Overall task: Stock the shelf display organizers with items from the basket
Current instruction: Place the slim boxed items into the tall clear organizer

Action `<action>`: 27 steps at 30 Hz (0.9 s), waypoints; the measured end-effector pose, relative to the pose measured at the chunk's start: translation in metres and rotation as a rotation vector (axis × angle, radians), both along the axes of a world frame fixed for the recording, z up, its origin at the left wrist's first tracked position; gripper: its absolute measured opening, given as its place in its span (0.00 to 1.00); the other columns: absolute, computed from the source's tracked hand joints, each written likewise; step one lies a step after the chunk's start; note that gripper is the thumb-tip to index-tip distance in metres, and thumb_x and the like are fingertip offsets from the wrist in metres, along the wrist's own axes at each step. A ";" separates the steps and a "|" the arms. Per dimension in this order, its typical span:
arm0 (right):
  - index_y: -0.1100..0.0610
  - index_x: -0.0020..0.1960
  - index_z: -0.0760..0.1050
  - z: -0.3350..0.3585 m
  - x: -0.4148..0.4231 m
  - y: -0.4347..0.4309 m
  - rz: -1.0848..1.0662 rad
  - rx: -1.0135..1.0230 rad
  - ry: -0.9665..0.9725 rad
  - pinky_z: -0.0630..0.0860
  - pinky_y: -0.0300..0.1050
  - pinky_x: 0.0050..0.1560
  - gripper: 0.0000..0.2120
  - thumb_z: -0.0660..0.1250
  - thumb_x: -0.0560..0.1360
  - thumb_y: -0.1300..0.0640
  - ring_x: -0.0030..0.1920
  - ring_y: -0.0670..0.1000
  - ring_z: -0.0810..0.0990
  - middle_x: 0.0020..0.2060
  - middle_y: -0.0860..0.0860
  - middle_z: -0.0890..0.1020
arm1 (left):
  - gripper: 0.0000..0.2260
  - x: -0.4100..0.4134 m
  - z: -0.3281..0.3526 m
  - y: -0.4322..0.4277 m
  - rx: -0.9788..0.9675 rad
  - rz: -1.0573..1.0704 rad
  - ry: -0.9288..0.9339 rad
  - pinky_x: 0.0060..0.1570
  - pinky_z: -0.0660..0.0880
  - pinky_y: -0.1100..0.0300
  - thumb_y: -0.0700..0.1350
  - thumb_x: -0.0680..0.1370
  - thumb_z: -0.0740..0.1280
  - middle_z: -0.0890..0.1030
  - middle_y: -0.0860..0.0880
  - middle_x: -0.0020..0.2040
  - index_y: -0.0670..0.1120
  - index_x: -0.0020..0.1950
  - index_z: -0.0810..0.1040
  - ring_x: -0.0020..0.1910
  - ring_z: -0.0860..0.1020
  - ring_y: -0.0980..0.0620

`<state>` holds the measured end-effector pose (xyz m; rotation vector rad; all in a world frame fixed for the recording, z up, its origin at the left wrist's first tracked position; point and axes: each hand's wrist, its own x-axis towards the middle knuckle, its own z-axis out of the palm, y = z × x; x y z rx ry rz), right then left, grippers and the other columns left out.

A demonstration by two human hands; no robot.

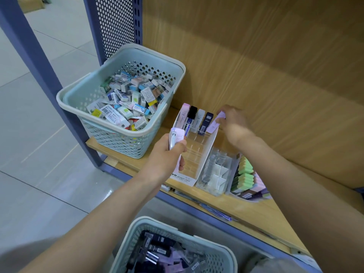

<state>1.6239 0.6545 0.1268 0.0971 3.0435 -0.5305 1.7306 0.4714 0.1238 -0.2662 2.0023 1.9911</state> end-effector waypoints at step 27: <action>0.60 0.73 0.59 -0.021 0.011 0.008 0.167 0.228 0.024 0.69 0.47 0.54 0.23 0.55 0.79 0.67 0.62 0.59 0.70 0.66 0.59 0.69 | 0.07 0.005 -0.005 0.007 0.044 -0.055 -0.009 0.42 0.73 0.58 0.45 0.81 0.59 0.77 0.48 0.33 0.46 0.46 0.74 0.33 0.76 0.52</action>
